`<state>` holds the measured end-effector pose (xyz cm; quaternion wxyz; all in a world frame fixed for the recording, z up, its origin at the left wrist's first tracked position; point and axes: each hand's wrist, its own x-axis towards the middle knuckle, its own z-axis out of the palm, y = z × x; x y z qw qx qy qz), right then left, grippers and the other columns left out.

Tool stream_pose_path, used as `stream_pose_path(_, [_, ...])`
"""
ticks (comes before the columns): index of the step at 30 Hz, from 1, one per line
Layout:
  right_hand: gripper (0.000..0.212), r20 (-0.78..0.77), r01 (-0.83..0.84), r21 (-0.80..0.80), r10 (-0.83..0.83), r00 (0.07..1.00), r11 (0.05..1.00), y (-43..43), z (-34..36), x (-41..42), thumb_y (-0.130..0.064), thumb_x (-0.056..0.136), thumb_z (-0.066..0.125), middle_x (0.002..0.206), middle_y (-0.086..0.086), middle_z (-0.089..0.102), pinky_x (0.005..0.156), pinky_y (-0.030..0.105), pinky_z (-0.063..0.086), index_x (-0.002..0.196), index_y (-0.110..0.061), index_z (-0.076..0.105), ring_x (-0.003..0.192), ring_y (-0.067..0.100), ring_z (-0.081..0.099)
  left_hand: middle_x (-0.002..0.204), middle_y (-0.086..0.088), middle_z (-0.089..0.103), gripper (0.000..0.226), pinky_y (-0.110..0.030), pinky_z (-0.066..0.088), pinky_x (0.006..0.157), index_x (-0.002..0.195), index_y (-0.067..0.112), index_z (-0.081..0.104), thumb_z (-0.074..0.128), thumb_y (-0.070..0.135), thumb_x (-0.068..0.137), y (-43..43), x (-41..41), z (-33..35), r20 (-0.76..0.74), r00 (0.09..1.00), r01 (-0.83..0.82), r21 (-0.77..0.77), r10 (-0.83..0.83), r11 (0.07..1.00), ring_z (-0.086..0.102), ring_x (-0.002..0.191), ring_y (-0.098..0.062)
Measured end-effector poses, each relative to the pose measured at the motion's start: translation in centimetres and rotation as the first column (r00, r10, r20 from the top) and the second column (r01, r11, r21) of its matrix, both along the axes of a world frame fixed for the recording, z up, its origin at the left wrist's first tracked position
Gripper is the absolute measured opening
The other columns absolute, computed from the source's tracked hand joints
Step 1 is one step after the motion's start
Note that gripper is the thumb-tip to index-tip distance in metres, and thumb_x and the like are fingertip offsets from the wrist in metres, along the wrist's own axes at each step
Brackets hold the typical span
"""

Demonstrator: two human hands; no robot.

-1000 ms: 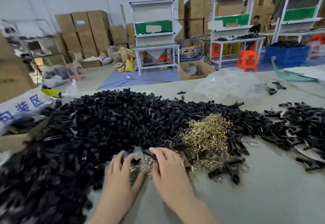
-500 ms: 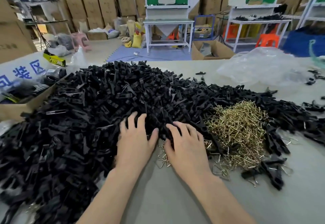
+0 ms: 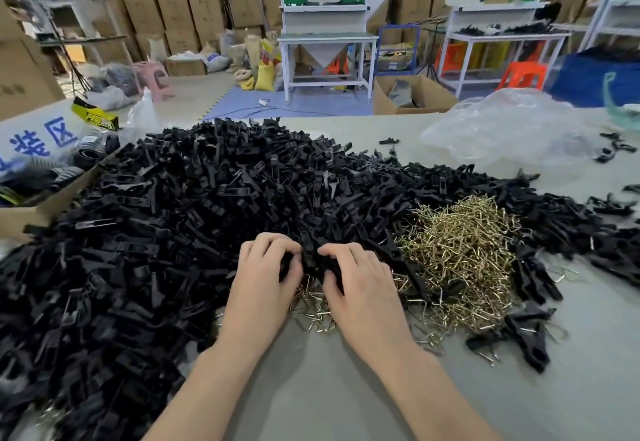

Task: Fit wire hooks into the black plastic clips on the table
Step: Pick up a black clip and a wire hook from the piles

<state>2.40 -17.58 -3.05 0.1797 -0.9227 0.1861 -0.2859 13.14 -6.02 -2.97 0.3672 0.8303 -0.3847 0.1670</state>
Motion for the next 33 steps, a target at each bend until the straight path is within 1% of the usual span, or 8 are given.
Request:
stream_pose_path(5, [0.03,0.028,-0.065,0.051,0.063,0.998,0.997,0.3,0.5,-1.1,-0.024,0.102,0.049,0.123,-0.01,0.057,0.101,0.029,0.041,0.132,-0.026,0.055,0.113,0.009,0.05,0.116,0.016,0.055,0.021,-0.006,0.032,0.096,0.112,0.023,0.066,0.06,0.009,0.096,0.5,-0.5,0.4,0.005,1.0,0.005,-0.13,-0.004,0.991,0.044,0.11,-0.005])
stream_pose_path(10, [0.031,0.167,-0.086,0.074,0.073,0.983,0.993,0.7,0.9,-2.4,-0.018,0.102,0.048,0.122,-0.012,0.058,0.103,0.018,0.036,0.13,-0.024,0.057,0.117,0.003,0.049,0.12,0.009,0.059,0.026,-0.01,0.034,0.102,0.117,0.016,0.065,0.057,0.002,0.096,0.8,-1.7,1.1,0.1,0.995,0.044,-0.202,-0.024,0.979,0.049,0.118,-0.008])
stream_pose_path(12, [0.032,0.243,-0.152,0.194,0.103,0.965,0.969,1.1,0.9,-2.9,-0.02,0.103,0.046,0.124,-0.017,0.058,0.102,0.011,0.035,0.133,-0.028,0.055,0.119,-0.003,0.05,0.121,0.004,0.06,0.024,-0.015,0.037,0.103,0.117,0.012,0.066,0.054,0.002,0.098,0.9,-2.4,1.4,0.183,0.982,0.076,-0.198,-0.04,0.977,0.05,0.117,-0.013])
stream_pose_path(17, [0.032,0.422,-0.336,0.593,0.073,0.904,0.731,1.5,1.4,-4.0,-0.033,0.104,0.047,0.124,-0.025,0.064,0.098,0.011,0.044,0.133,-0.041,0.058,0.121,-0.001,0.059,0.124,0.011,0.057,0.028,-0.021,0.039,0.103,0.123,0.02,0.06,0.047,0.013,0.1,0.5,-5.5,0.7,0.241,0.963,0.17,-0.199,-0.12,0.965,0.048,0.118,-0.012])
stream_pose_path(20, [0.029,0.465,-0.455,0.765,0.097,0.88,0.456,1.2,2.1,-3.9,-0.024,0.105,0.052,0.119,-0.01,0.072,0.097,0.02,0.051,0.131,-0.033,0.063,0.114,0.009,0.067,0.127,0.017,0.053,0.03,-0.019,0.036,0.105,0.128,0.022,0.056,0.047,0.015,0.1,0.0,-6.4,0.5,0.238,0.956,0.219,-0.204,-0.169,0.954,0.046,0.121,-0.007])
stream_pose_path(24, [0.032,0.457,-0.474,0.848,0.127,0.88,0.237,1.2,2.2,-3.5,-0.014,0.101,0.059,0.119,0.002,0.073,0.097,0.029,0.054,0.129,-0.028,0.064,0.116,0.016,0.067,0.13,0.016,0.052,0.037,-0.015,0.032,0.108,0.133,0.024,0.052,0.046,0.016,0.097,-0.1,-6.1,0.9,0.223,0.953,0.241,-0.159,-0.203,0.957,0.041,0.125,0.001])
stream_pose_path(28, [0.039,0.487,-0.489,0.872,0.04,0.872,0.037,0.6,2.0,-3.0,-0.022,0.085,0.07,0.12,0.008,0.072,0.102,0.042,0.053,0.124,-0.025,0.069,0.116,0.025,0.067,0.135,0.014,0.049,0.042,-0.012,0.029,0.11,0.136,0.023,0.048,0.046,0.018,0.095,-0.2,-6.4,0.8,0.192,0.954,0.254,-0.101,-0.232,0.962,0.037,0.129,0.003])
stream_pose_path(33, [0.032,0.536,-0.536,0.844,-0.04,0.844,-0.014,-0.5,2.0,-2.4,-0.017,0.082,0.074,0.111,0.009,0.074,0.088,0.032,0.058,0.113,-0.023,0.074,0.108,0.023,0.071,0.145,0.01,0.048,0.045,-0.021,0.031,0.115,0.14,0.019,0.047,0.042,0.013,0.095,-0.5,-6.6,0.7,0.168,0.944,0.295,-0.04,-0.284,0.955,0.04,0.138,-0.012])
